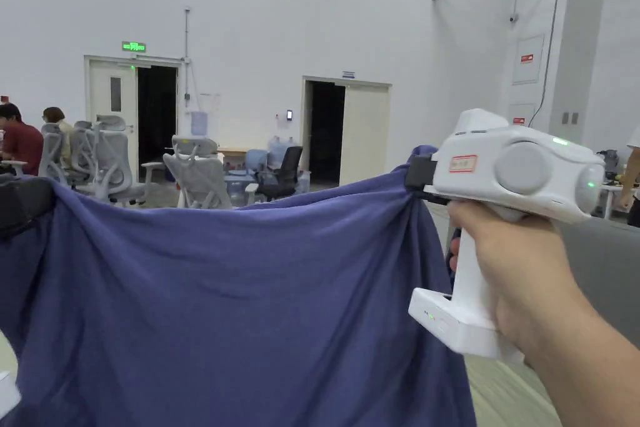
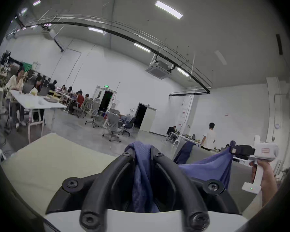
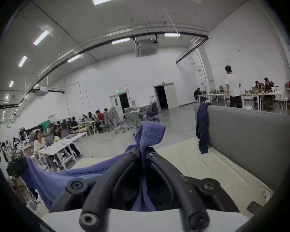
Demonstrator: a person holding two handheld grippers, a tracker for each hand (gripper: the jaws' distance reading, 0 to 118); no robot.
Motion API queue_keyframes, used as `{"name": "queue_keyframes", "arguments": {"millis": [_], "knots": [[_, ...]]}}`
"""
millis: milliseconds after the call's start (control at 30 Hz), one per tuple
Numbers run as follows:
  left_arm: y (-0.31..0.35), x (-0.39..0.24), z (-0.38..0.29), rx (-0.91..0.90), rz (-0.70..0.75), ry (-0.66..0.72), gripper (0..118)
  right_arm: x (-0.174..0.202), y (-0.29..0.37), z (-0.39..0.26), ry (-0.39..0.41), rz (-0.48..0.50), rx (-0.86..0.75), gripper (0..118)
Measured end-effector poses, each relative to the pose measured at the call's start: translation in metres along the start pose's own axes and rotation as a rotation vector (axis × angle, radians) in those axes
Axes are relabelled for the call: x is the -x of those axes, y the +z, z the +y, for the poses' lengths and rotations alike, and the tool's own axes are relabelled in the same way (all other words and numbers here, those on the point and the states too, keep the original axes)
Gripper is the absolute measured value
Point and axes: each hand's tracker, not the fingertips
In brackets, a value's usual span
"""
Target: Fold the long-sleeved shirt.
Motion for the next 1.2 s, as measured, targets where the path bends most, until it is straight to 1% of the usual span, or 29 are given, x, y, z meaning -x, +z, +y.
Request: {"name": "queue_keyframes", "arguments": {"millis": [100, 167, 233, 267, 300, 333, 400, 433, 500, 567, 600, 733, 800, 900, 933, 1067, 1133, 1200], "knots": [[-0.045, 0.006, 0.009, 0.018, 0.002, 0.011, 14, 0.004, -0.057, 0.01, -0.016, -0.018, 0.056, 8], [-0.075, 0.012, 0.012, 0.016, 0.022, -0.014, 14, 0.009, -0.092, 0.017, -0.006, -0.048, 0.071, 8], [-0.105, 0.02, 0.013, 0.008, 0.036, -0.034, 14, 0.01, -0.126, 0.022, -0.006, -0.051, 0.089, 8], [-0.121, 0.026, 0.014, 0.015, 0.038, -0.037, 14, 0.01, -0.141, 0.023, -0.023, -0.06, 0.102, 8], [-0.136, 0.031, 0.014, 0.023, 0.039, -0.037, 14, 0.009, -0.155, 0.022, -0.058, -0.04, 0.102, 8], [-0.15, 0.036, 0.012, 0.032, 0.046, -0.048, 14, 0.008, -0.17, 0.021, -0.086, -0.045, 0.111, 8], [-0.173, 0.044, 0.004, 0.054, 0.061, -0.103, 14, 0.006, -0.194, 0.014, -0.097, -0.055, 0.122, 8], [-0.184, 0.05, -0.003, 0.069, 0.065, -0.128, 14, 0.005, -0.206, 0.004, -0.086, -0.051, 0.125, 8], [-0.201, 0.06, -0.027, 0.106, 0.078, -0.187, 14, 0.001, -0.232, -0.021, -0.073, -0.077, 0.144, 8], [-0.213, 0.073, -0.06, 0.154, 0.09, -0.218, 14, -0.005, -0.25, -0.061, -0.046, -0.081, 0.169, 8], [-0.217, 0.081, -0.08, 0.183, 0.097, -0.214, 14, -0.011, -0.259, -0.084, -0.039, -0.077, 0.189, 8], [-0.222, 0.119, -0.181, 0.337, 0.136, -0.17, 14, -0.034, -0.288, -0.205, -0.027, -0.08, 0.357, 8], [-0.213, 0.135, -0.232, 0.417, 0.135, -0.107, 14, -0.046, -0.288, -0.265, -0.035, -0.093, 0.429, 8], [-0.186, 0.147, -0.296, 0.513, 0.14, -0.095, 14, -0.066, -0.272, -0.339, -0.101, -0.112, 0.512, 8], [-0.176, 0.154, -0.31, 0.536, 0.122, -0.082, 14, -0.072, -0.263, -0.358, -0.107, -0.117, 0.528, 8], [-0.122, 0.156, -0.342, 0.601, 0.081, -0.087, 14, -0.092, -0.21, -0.395, -0.087, -0.085, 0.524, 8], [-0.091, 0.152, -0.347, 0.62, 0.046, -0.099, 14, -0.094, -0.17, -0.4, -0.08, -0.073, 0.51, 8], [-0.054, 0.143, -0.346, 0.621, 0.035, -0.111, 14, -0.1, -0.134, -0.402, -0.079, -0.039, 0.503, 8]]}}
